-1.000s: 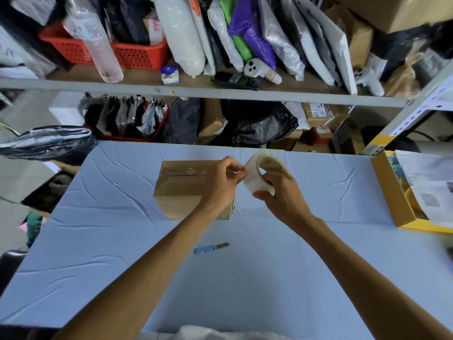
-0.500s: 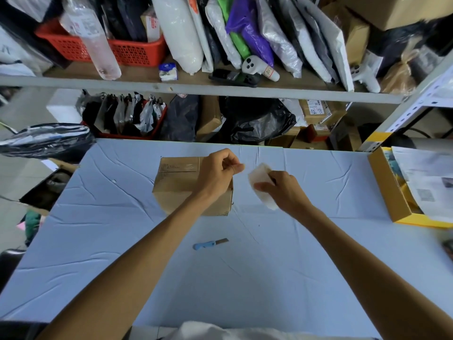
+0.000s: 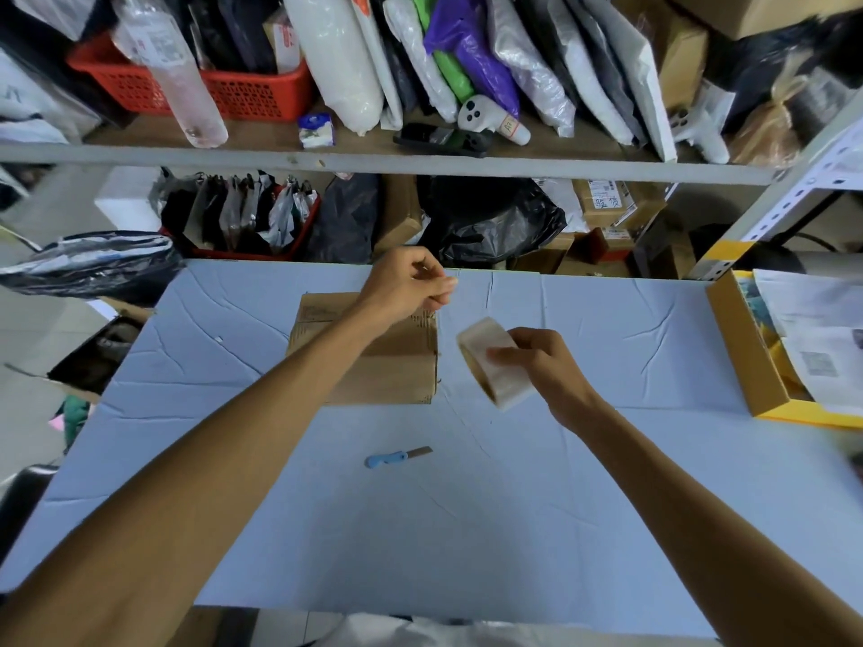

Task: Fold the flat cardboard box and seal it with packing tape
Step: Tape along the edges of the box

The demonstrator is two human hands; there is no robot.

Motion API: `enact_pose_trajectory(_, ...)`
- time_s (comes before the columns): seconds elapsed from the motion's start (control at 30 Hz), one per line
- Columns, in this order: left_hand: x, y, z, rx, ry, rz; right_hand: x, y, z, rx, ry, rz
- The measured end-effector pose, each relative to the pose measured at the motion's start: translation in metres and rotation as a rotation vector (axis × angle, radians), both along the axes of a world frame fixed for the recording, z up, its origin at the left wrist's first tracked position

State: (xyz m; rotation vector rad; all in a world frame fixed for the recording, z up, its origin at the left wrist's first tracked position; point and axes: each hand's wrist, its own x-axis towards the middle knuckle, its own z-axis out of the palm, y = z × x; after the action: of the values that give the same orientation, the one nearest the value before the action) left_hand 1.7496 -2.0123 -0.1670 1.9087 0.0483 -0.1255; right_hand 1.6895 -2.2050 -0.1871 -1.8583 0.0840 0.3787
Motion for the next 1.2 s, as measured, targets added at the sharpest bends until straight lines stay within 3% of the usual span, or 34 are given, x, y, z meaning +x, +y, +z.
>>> enact_pose_trajectory(0.13, 0.007, 0.003, -0.001, 0.108, 0.006, 0.058, 0.005, 0.002, -0.002, -0.021, 0.144, -0.015)
enact_pose_trajectory(0.27, 0.009, 0.0, -0.015, 0.251, 0.077, 0.093, -0.006, 0.015, -0.011, -0.201, 0.393, -0.096)
enact_pose_trajectory(0.4, 0.02, 0.009, -0.023, 0.185, 0.145, 0.103, -0.008, 0.022, -0.01, -0.101, 0.331, -0.196)
enact_pose_trajectory(0.63, 0.045, 0.019, -0.014, 0.287, 0.016, -0.06, -0.001, 0.042, -0.003, -0.145, 0.331, -0.23)
enact_pose_trajectory(0.87, 0.055, 0.025, -0.019, 0.34, -0.065, -0.115, -0.009, 0.054, -0.01, -0.086, 0.509, -0.306)
enact_pose_trajectory(1.2, 0.088, 0.029, -0.024, 0.304, 0.121, -0.361, -0.003, 0.062, -0.018, 0.024, 0.537, -0.373)
